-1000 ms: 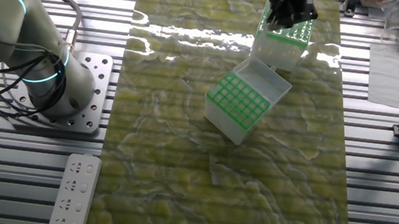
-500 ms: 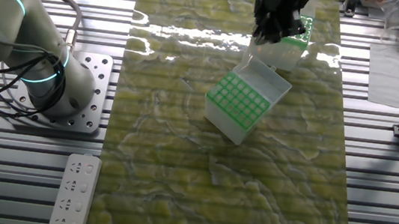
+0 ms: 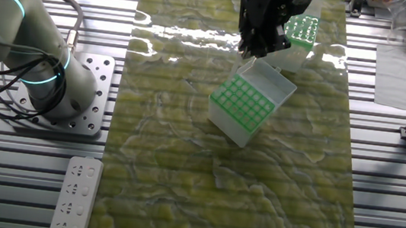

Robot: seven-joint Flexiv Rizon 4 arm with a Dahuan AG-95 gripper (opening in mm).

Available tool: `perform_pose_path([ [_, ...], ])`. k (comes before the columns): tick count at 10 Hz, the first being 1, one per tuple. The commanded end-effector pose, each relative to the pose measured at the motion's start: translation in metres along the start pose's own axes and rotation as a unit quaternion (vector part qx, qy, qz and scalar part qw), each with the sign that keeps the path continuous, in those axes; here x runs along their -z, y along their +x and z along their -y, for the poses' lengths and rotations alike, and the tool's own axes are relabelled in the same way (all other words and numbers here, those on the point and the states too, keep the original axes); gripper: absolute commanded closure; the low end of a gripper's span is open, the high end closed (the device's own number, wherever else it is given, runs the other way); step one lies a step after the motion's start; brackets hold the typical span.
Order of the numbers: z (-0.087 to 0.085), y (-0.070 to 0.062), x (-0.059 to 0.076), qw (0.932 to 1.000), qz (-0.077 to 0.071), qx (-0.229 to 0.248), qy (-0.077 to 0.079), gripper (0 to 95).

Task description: Transfer all large pipette tips from one holder to another

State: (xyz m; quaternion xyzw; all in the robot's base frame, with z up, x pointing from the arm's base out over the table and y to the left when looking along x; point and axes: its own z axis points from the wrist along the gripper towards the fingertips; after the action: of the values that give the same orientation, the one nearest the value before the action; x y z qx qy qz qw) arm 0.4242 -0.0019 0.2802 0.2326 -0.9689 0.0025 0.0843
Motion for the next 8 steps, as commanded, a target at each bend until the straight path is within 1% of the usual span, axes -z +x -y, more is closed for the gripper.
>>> perform_pose_path([
  [1, -0.0008, -0.0006, 0.0011, 1.0, -0.002, 0.001, -0.001, 95.0],
  [4, -0.0013, 0.0, 0.0015, 1.0, -0.002, 0.002, -0.001, 95.0],
  [8, -0.0027, 0.0013, -0.0013, 1.0, 0.0, 0.006, -0.002, 95.0],
])
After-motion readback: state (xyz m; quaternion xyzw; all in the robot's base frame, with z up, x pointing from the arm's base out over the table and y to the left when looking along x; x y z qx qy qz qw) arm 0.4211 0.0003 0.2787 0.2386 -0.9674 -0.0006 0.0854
